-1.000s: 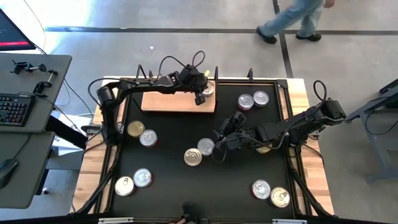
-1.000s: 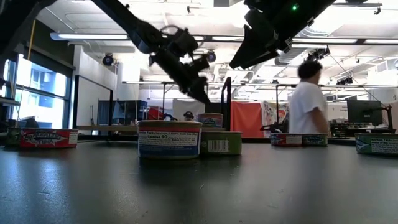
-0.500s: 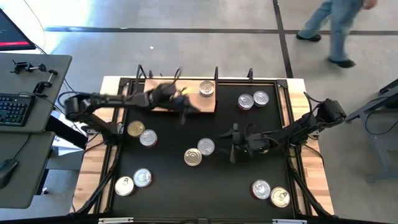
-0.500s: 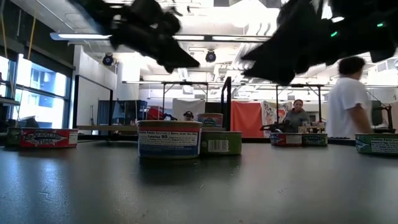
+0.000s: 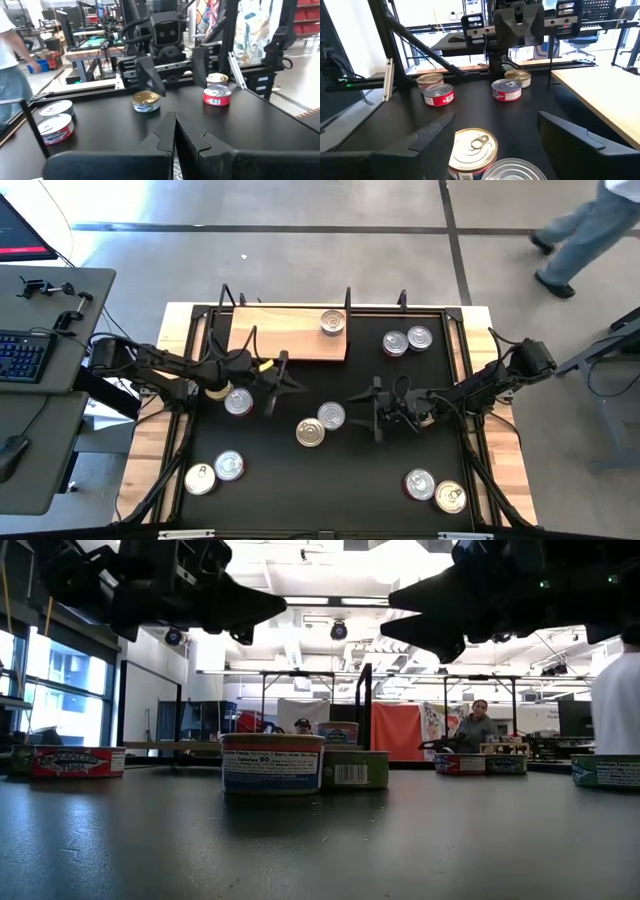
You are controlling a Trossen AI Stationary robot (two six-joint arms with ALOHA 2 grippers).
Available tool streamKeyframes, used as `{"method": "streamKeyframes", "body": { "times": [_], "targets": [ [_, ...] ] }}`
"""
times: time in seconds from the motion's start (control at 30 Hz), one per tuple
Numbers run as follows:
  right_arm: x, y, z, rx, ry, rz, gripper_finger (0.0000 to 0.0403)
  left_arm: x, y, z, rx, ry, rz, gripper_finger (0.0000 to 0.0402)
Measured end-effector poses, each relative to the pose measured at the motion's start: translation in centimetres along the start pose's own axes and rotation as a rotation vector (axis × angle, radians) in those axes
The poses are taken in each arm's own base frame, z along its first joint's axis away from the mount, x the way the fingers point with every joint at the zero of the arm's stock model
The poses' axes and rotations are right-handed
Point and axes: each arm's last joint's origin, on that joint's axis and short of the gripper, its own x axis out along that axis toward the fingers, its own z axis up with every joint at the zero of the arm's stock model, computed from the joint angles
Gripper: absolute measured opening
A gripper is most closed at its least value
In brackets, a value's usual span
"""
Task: Stack canned seafood by type on shelf
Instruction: Put the green tuna can on the shelf
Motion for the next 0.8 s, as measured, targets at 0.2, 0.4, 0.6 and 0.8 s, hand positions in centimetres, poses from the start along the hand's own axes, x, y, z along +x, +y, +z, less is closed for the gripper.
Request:
{"method": "streamKeyframes", "body": {
  "times": [0.2,0.4,0.6,0.8],
  "targets": [
    [0.0,-0.1,-0.1,0.013,0.005,-0.024,0.0270,0.0,0.1,-0.1,-0.002,0.007,0.032,0.0000],
    [0.4,-0.3,-1.3,0.094,0.176,-0.090,0.0265,0.0,0.1,-0.3,0.002,0.023,0.033,0.0000],
    [1.9,0.2,-1.1,0.107,0.560,-0.176,0.0228,0.3,0.0,-1.1,-0.024,0.083,0.025,0.0000],
    [3.7,0.6,-1.2,0.171,0.746,-0.120,0.0171,0.5,0.0,-3.0,-0.105,0.226,0.073,0.0000]
  ]
}}
